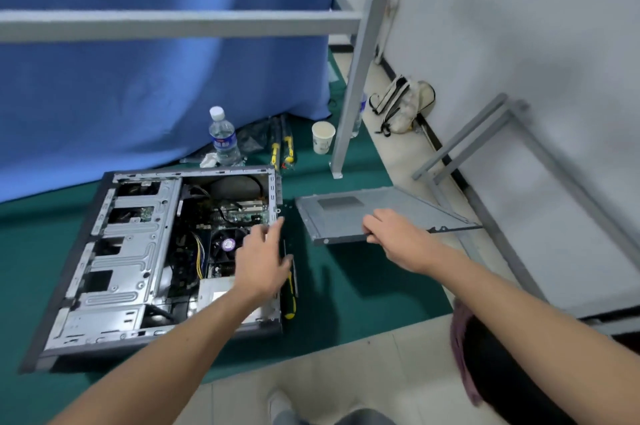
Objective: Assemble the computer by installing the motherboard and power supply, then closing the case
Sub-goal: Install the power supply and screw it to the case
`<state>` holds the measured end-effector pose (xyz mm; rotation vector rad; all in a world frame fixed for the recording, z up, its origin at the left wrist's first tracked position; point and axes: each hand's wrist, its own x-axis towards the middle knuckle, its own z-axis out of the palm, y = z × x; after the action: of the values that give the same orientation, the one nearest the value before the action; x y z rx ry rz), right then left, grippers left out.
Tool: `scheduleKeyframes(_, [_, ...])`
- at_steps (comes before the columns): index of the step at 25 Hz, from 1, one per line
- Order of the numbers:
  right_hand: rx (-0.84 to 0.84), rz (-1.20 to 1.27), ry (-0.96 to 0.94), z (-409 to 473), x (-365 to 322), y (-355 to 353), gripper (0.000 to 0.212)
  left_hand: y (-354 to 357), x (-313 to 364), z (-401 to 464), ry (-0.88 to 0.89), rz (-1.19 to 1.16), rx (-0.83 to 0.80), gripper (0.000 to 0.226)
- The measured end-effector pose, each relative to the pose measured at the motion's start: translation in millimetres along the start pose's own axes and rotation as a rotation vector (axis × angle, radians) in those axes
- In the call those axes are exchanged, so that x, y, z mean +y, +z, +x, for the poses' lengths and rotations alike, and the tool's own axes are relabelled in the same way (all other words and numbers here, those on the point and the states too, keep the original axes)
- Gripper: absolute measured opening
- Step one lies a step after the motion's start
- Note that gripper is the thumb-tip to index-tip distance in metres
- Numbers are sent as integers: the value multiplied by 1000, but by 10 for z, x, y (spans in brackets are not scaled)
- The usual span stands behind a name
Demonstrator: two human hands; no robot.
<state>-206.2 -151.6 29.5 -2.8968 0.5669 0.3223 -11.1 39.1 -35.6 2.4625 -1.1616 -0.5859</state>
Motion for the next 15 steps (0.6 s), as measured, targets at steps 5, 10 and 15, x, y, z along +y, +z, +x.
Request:
scheduleKeyframes(5, [54, 5, 12, -3, 54, -417, 6, -357, 692, 119, 269, -204, 0, 51])
scheduleKeyframes(10, [131, 98, 13, 7, 143, -727, 7, -687, 1010, 352, 310, -102, 35, 12])
scheduleKeyframes(15, [180, 49, 104, 5, 567, -829, 36, -958, 1215, 727, 263, -65, 10, 18])
